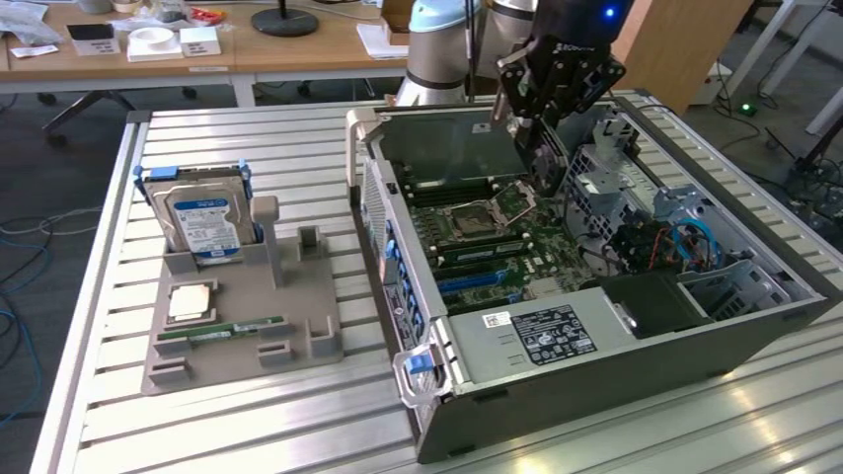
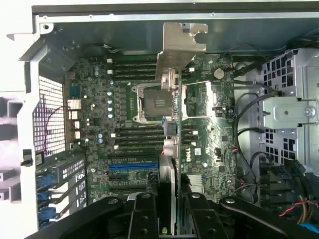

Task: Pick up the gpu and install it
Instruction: 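Pick up the gpu and move the gpu toward the slot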

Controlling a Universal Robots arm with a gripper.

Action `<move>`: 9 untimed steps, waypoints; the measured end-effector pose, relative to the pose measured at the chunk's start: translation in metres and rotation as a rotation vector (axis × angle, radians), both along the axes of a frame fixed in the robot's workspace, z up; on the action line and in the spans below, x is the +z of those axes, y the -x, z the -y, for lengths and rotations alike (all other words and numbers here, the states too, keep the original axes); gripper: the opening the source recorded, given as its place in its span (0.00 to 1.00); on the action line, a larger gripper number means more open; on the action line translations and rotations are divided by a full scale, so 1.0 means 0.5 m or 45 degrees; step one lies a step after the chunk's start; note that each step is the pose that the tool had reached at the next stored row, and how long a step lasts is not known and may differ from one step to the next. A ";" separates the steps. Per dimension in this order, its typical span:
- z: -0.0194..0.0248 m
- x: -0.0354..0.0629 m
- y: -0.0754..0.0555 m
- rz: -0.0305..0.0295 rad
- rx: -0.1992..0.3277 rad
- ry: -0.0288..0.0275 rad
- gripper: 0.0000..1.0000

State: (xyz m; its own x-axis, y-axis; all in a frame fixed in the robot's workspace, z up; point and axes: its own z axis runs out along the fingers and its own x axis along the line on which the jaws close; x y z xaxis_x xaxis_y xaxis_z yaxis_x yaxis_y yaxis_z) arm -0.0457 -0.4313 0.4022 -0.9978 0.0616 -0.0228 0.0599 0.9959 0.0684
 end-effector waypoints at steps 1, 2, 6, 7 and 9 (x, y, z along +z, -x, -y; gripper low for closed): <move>0.0000 0.000 -0.002 0.0000 0.000 0.0000 0.27; 0.0000 0.000 -0.004 0.0000 0.000 0.0000 0.27; 0.0000 0.000 -0.012 0.0000 0.000 0.0000 0.27; 0.0000 0.000 -0.014 0.0000 0.000 0.0000 0.27; 0.0000 0.000 -0.019 0.0000 0.000 0.0000 0.27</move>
State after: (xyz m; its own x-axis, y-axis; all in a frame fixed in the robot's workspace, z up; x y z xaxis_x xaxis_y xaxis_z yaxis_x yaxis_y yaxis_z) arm -0.0363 -0.4313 0.4020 -0.9978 0.0615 -0.0229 0.0598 0.9959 0.0684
